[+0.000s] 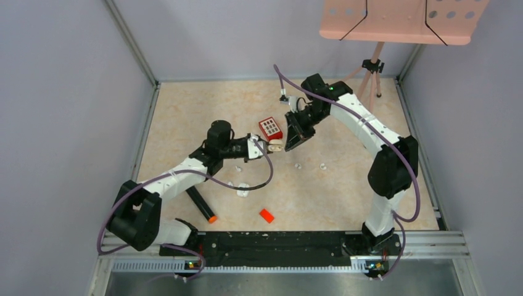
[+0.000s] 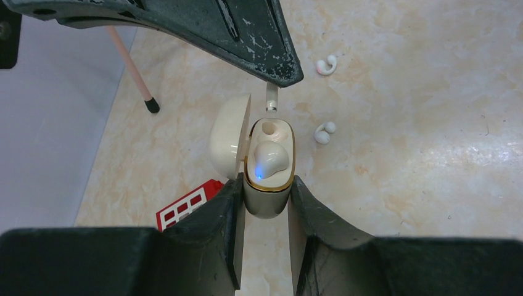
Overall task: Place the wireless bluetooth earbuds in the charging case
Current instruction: Place the earbud at the center of the board.
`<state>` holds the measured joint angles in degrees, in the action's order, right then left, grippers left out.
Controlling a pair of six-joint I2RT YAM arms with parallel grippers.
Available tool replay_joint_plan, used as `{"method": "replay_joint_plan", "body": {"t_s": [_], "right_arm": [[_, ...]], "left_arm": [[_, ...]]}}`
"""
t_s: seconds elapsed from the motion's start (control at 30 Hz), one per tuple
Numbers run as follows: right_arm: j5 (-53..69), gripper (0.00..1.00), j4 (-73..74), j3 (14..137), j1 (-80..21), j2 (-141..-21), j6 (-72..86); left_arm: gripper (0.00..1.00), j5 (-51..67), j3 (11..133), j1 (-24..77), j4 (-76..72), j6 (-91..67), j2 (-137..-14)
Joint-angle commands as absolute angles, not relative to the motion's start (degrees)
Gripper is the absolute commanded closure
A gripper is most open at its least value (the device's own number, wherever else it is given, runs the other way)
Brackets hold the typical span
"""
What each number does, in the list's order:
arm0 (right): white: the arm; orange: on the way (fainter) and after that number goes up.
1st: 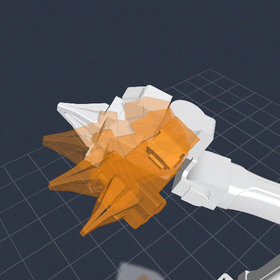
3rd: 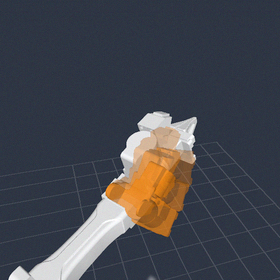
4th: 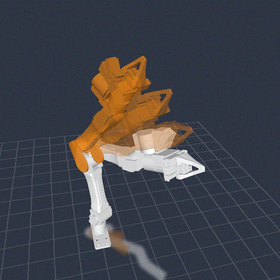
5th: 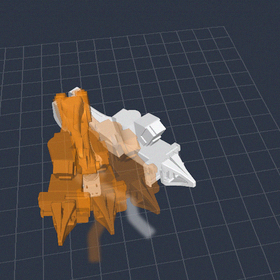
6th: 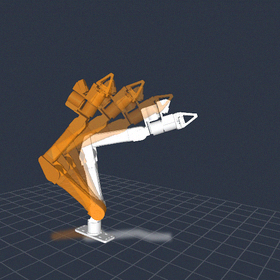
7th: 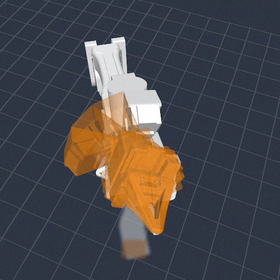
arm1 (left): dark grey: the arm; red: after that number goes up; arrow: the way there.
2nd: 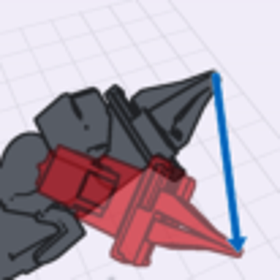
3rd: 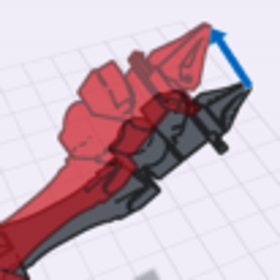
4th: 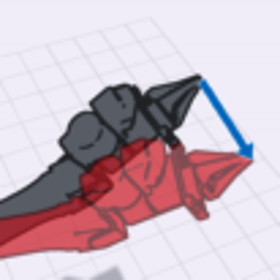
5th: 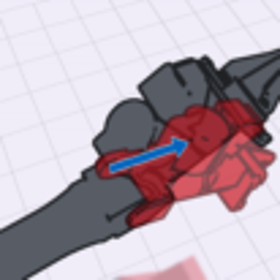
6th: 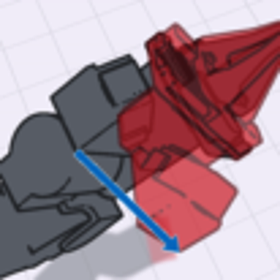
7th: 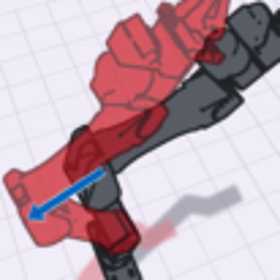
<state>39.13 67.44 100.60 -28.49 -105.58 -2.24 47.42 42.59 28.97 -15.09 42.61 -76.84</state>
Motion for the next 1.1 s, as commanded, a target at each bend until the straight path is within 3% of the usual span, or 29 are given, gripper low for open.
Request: {"method": "replay_joint_plan", "body": {"t_s": [0.0,0.63,1.07], "right_arm": [[39.90,1.00,67.82,103.27,-29.16,-105.30,-1.63],[37.29,1.00,64.65,102.84,-29.15,-106.53,3.79],[35.12,1.00,68.20,103.16,-28.67,-105.13,-1.46]], "left_arm": [[1.00,46.06,43.58,29.47,-17.84,43.54,-77.72],[1.00,48.12,45.00,30.26,-18.24,40.19,-78.33],[1.00,41.76,45.10,30.25,-18.80,31.41,-78.15]]}}
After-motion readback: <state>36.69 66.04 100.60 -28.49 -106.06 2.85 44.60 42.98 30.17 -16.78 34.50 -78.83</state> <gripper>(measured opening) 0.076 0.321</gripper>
